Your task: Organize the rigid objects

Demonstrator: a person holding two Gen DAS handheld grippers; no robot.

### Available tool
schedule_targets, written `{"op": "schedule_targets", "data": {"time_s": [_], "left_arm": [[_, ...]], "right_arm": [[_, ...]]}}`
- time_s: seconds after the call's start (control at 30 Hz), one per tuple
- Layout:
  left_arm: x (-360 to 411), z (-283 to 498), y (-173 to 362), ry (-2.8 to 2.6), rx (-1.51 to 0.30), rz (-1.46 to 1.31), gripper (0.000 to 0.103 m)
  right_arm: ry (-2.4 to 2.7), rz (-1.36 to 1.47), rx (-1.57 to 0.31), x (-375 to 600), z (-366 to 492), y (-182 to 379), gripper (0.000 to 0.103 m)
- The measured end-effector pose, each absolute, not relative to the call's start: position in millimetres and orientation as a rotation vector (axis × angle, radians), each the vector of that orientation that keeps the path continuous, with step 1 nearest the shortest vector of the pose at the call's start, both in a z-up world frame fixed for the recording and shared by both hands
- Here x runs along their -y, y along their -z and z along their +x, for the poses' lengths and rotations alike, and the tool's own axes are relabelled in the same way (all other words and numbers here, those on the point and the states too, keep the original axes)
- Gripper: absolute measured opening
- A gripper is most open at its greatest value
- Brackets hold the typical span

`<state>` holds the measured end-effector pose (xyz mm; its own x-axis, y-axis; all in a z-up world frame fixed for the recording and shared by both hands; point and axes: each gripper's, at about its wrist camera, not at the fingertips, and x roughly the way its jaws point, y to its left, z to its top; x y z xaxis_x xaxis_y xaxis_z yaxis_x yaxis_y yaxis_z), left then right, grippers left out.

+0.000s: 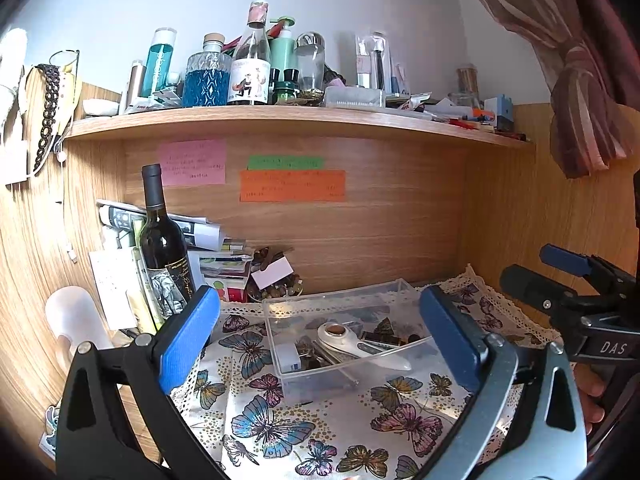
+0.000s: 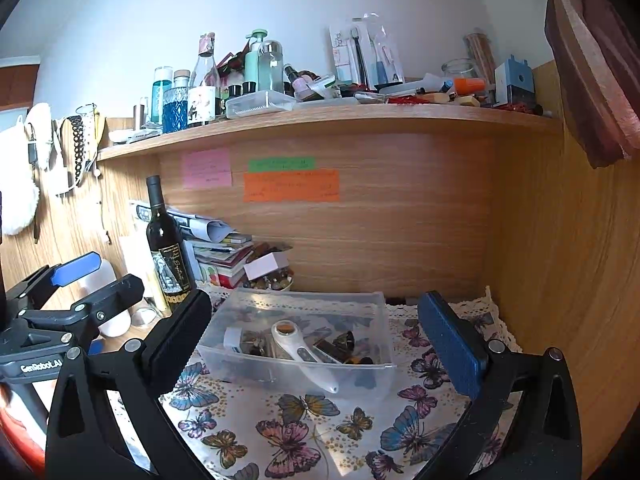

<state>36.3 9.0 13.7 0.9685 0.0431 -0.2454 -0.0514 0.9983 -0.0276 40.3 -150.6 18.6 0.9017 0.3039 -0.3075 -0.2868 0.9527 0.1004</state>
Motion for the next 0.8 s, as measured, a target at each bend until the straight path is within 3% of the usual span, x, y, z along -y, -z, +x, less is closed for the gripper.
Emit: {"op": "schedule_targets", "data": {"time_s": [0.8], "left_arm": [[-6.9,37.3,-12.0,-0.036,-0.245,-0.031,0.102]], "right_arm": [[-0.308,0.054,-0.328,148.5,40.2,-17.6,0.103]]}}
